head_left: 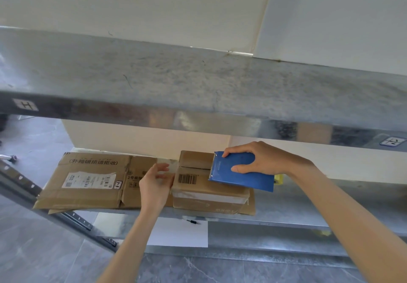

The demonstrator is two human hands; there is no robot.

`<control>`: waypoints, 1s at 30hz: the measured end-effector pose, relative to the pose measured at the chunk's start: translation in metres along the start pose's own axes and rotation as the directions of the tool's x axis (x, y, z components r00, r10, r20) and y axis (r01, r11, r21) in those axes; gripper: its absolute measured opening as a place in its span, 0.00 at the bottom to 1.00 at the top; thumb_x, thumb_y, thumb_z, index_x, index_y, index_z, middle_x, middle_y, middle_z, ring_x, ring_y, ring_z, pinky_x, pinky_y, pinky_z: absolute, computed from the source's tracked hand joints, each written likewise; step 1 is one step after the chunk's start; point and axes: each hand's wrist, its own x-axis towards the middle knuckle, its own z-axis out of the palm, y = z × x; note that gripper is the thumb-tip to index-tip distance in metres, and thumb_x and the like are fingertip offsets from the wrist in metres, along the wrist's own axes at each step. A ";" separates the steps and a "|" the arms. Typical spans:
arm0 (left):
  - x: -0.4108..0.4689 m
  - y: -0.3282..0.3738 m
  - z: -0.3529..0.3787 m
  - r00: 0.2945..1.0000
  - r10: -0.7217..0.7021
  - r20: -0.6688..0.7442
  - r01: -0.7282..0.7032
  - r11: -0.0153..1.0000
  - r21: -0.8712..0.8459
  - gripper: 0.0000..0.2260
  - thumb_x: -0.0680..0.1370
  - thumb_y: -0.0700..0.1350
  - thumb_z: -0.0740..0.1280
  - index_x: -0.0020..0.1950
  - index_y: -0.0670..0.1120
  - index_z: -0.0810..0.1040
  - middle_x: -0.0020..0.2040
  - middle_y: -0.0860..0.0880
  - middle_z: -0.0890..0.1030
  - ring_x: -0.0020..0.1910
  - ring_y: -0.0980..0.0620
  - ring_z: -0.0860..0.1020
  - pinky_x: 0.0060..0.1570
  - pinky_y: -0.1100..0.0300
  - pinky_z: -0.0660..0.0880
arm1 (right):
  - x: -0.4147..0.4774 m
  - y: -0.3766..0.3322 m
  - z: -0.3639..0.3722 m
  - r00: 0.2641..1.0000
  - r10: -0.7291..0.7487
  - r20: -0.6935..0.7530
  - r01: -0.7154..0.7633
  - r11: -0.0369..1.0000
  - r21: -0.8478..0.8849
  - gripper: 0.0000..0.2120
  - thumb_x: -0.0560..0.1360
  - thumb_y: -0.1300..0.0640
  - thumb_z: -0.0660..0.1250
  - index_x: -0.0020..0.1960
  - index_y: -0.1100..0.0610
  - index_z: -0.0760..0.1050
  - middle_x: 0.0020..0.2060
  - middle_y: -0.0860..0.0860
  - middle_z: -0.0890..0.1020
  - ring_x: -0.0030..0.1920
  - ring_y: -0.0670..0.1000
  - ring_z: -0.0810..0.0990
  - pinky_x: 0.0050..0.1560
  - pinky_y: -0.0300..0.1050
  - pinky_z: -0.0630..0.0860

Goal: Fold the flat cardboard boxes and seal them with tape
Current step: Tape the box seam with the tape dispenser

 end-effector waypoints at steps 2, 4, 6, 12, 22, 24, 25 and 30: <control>-0.002 0.002 -0.002 0.993 0.082 0.087 -0.082 0.997 0.003 0.14 0.76 0.33 0.70 0.57 0.48 0.83 0.48 0.57 0.84 0.47 0.64 0.81 0.51 0.65 0.79 | -0.002 -0.001 0.000 1.000 0.003 0.003 -0.003 1.000 0.000 0.15 0.76 0.41 0.69 0.59 0.26 0.72 0.50 0.17 0.71 0.49 0.30 0.75 0.40 0.29 0.70; -0.001 0.004 -0.008 0.978 0.101 0.183 -0.099 0.995 -0.022 0.15 0.77 0.32 0.66 0.58 0.47 0.84 0.49 0.56 0.85 0.49 0.64 0.82 0.53 0.65 0.78 | -0.002 -0.002 0.000 1.000 0.000 0.003 0.000 1.000 -0.001 0.15 0.76 0.41 0.69 0.58 0.26 0.72 0.50 0.17 0.71 0.48 0.30 0.75 0.37 0.27 0.71; 0.000 0.007 -0.015 0.973 0.062 0.221 -0.050 0.997 -0.062 0.14 0.79 0.34 0.65 0.58 0.47 0.84 0.51 0.55 0.85 0.51 0.62 0.82 0.57 0.60 0.78 | -0.003 -0.002 0.000 1.000 0.002 0.005 -0.002 1.000 -0.002 0.14 0.76 0.41 0.69 0.58 0.25 0.72 0.50 0.18 0.71 0.49 0.30 0.76 0.38 0.28 0.71; -0.001 0.033 -0.004 0.939 0.026 0.344 0.016 0.993 -0.119 0.22 0.79 0.54 0.67 0.72 0.51 0.74 0.62 0.57 0.80 0.63 0.60 0.76 0.60 0.71 0.71 | 0.001 0.000 -0.002 1.000 0.012 0.009 -0.012 1.000 -0.008 0.14 0.76 0.40 0.68 0.59 0.27 0.73 0.51 0.17 0.70 0.49 0.27 0.73 0.42 0.31 0.68; -0.003 0.026 0.011 0.884 -0.019 0.467 0.023 1.000 -0.003 0.47 0.70 0.58 0.75 0.80 0.58 0.50 0.73 0.55 0.69 0.71 0.53 0.69 0.68 0.54 0.69 | 0.004 0.004 -0.002 1.000 0.011 0.023 -0.012 1.000 0.009 0.14 0.76 0.41 0.68 0.60 0.28 0.73 0.51 0.15 0.69 0.49 0.23 0.71 0.42 0.29 0.67; 0.001 0.030 0.008 0.883 0.035 0.469 -0.092 0.991 0.099 0.51 0.65 0.65 0.75 0.80 0.61 0.48 0.80 0.57 0.56 0.75 0.56 0.60 0.72 0.49 0.65 | 0.005 0.004 -0.003 1.000 0.008 0.028 -0.008 1.000 0.008 0.14 0.76 0.41 0.68 0.60 0.28 0.73 0.51 0.15 0.69 0.50 0.23 0.70 0.41 0.28 0.67; 0.002 0.032 0.008 0.872 0.071 0.485 -0.142 0.984 0.112 0.52 0.63 0.67 0.74 0.79 0.62 0.48 0.80 0.60 0.50 0.77 0.57 0.54 0.73 0.48 0.62 | 0.005 0.004 -0.003 0.999 0.009 0.032 -0.009 1.000 0.008 0.14 0.76 0.41 0.68 0.60 0.28 0.73 0.51 0.15 0.69 0.50 0.22 0.70 0.42 0.28 0.67; 0.003 0.028 0.013 0.789 0.202 0.581 -0.366 0.913 0.180 0.51 0.58 0.69 0.75 0.76 0.65 0.53 0.77 0.67 0.44 0.80 0.56 0.43 0.76 0.42 0.57 | 0.007 0.003 -0.006 0.998 0.016 0.064 -0.017 1.000 0.016 0.14 0.75 0.37 0.68 0.60 0.28 0.72 0.52 0.18 0.71 0.49 0.26 0.72 0.42 0.29 0.68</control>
